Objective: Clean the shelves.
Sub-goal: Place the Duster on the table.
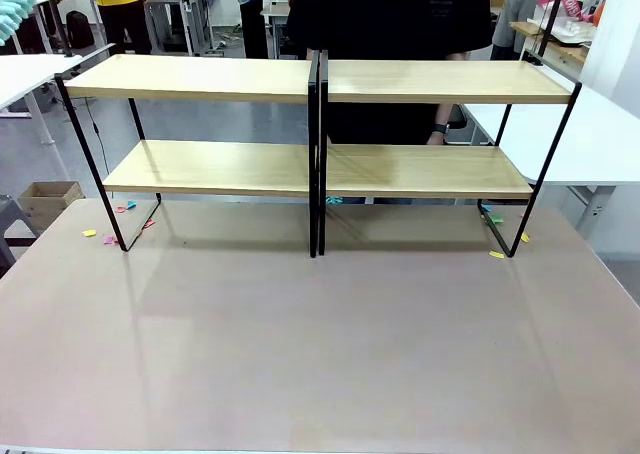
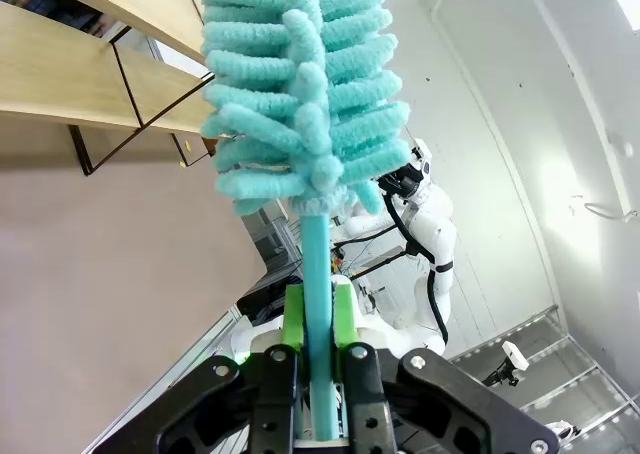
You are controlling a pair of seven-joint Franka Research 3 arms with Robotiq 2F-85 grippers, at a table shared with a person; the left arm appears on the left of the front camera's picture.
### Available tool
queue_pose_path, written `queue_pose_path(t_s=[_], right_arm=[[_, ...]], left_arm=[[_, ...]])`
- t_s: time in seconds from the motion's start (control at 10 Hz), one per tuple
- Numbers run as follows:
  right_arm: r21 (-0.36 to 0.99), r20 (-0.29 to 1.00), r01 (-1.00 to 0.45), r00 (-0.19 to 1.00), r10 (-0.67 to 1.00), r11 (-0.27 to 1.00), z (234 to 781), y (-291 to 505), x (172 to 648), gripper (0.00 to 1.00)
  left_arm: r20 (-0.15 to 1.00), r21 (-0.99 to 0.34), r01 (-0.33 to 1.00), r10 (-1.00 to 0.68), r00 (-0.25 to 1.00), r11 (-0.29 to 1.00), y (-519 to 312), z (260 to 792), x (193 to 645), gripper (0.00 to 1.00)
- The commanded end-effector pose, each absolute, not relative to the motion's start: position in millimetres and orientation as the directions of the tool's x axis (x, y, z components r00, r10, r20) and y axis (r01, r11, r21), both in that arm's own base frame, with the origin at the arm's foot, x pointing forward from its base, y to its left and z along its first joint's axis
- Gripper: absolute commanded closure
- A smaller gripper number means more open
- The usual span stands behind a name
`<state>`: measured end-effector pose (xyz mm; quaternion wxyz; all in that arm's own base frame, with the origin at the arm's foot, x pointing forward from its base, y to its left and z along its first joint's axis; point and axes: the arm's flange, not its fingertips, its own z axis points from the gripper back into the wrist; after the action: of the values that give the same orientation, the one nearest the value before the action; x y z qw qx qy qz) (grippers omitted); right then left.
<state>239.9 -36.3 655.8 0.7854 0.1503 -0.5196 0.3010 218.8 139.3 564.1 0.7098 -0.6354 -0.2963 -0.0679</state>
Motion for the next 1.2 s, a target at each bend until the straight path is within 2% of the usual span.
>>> queue_pose_path(t_s=[0.0,0.4,0.5,0.6,0.7,0.8,0.9,1.0,1.1], right_arm=[[-0.076,0.908,-0.635,0.274,0.317,0.769,656.0,-36.2,240.6,0.00],[-0.077,0.907,-0.629,0.279,0.317,0.774,655.8,-36.3,239.9,0.00],[-0.147,0.914,-0.686,0.181,0.362,0.713,672.4,-28.2,236.8,0.00],[-0.154,0.900,-0.766,0.152,0.408,0.624,683.5,1.6,251.0,0.00],[-0.069,0.909,-0.858,0.156,0.387,0.508,683.7,32.5,260.6,0.00],[0.130,0.868,-0.855,0.342,0.359,0.502,674.3,59.1,261.1,0.00],[0.251,0.862,-0.867,0.402,0.308,0.431,657.9,72.6,256.5,0.00],[0.331,0.815,-0.840,0.485,0.318,0.431,634.4,83.3,253.3,0.00],[0.404,0.771,-0.838,0.527,0.357,0.366,610.7,95.9,247.1,0.00]], left_arm=[[0.526,-0.850,0.499,0.285,0.801,0.165,139.8,569.1,220.0,0.87],[0.526,-0.850,0.499,0.285,0.801,0.165,139.8,569.1,220.0,0.87],[0.507,-0.862,0.473,0.280,0.815,0.185,139.7,564.8,218.3,0.87],[0.471,-0.881,0.473,0.064,0.880,-0.019,119.8,577.8,220.4,0.87],[0.408,-0.912,0.397,-0.125,0.904,-0.103,105.0,582.7,216.8,0.87],[0.291,-0.956,0.291,-0.276,0.916,-0.045,92.9,574.0,210.6,0.87],[0.160,-0.982,0.185,-0.393,0.905,0.027,81.3,556.2,211.3,0.87],[0.053,-0.982,0.123,-0.422,0.905,0.142,73.7,535.3,217.2,0.87],[-0.048,-0.969,0.077,-0.487,0.872,0.233,59.7,509.3,225.3,0.87]])
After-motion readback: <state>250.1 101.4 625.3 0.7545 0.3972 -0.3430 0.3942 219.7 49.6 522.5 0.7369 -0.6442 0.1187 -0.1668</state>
